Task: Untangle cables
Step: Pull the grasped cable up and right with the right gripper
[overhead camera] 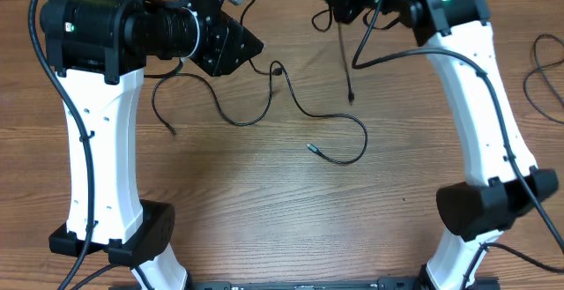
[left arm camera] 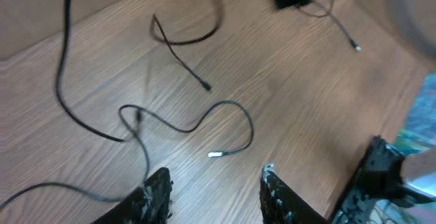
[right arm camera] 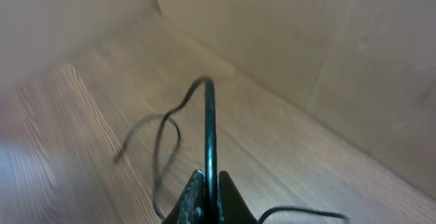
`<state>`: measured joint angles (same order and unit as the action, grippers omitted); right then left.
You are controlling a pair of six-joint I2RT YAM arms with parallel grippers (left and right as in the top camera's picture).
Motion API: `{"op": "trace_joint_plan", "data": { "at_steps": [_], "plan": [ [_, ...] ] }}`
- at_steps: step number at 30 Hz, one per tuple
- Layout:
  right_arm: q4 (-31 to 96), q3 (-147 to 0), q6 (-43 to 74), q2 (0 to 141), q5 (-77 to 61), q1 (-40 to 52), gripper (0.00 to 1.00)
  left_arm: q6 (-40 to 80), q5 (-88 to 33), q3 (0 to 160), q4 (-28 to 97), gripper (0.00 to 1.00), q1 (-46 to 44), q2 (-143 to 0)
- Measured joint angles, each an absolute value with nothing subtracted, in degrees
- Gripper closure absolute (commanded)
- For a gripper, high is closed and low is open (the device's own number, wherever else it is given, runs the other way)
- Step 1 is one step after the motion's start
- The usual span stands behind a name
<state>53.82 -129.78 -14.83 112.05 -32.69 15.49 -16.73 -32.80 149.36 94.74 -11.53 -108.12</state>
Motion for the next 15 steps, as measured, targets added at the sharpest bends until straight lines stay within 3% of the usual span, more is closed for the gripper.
{"op": "trace_joint_plan", "data": {
  "at_steps": [15],
  "plan": [
    [64.4, -133.6, -6.3, 105.0, -39.0, 15.5, 0.96, -19.3, -25.8, 149.4, 90.7, 0.53, -11.5, -108.1]
  ]
}}
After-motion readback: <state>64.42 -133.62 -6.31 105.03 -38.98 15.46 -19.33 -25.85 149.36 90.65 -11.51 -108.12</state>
